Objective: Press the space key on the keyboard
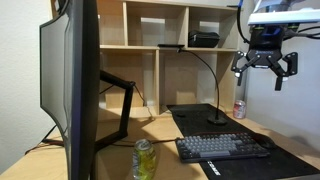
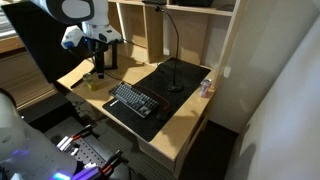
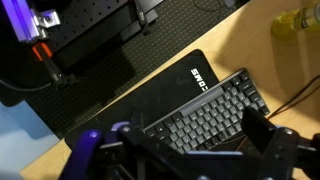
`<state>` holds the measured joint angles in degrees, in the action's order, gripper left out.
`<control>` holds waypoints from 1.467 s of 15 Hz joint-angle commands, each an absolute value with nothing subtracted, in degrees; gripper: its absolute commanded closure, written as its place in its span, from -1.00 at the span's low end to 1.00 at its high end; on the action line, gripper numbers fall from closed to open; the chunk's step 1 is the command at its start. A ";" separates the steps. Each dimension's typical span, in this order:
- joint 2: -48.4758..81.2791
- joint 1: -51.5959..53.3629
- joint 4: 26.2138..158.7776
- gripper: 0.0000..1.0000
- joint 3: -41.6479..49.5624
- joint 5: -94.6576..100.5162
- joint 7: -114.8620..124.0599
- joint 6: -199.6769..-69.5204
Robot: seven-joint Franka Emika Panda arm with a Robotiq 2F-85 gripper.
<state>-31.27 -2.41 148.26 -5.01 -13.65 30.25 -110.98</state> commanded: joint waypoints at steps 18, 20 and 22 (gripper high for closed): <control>-31.20 -2.93 147.55 -1.00 -5.94 -18.43 62.97 -112.00; -31.20 -2.93 147.55 -1.00 -5.94 -18.43 62.97 -112.00; -31.20 -2.93 147.55 -1.00 -5.94 -18.43 62.97 -112.00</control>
<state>-31.21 -2.89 147.63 -5.93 -18.44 62.98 -112.11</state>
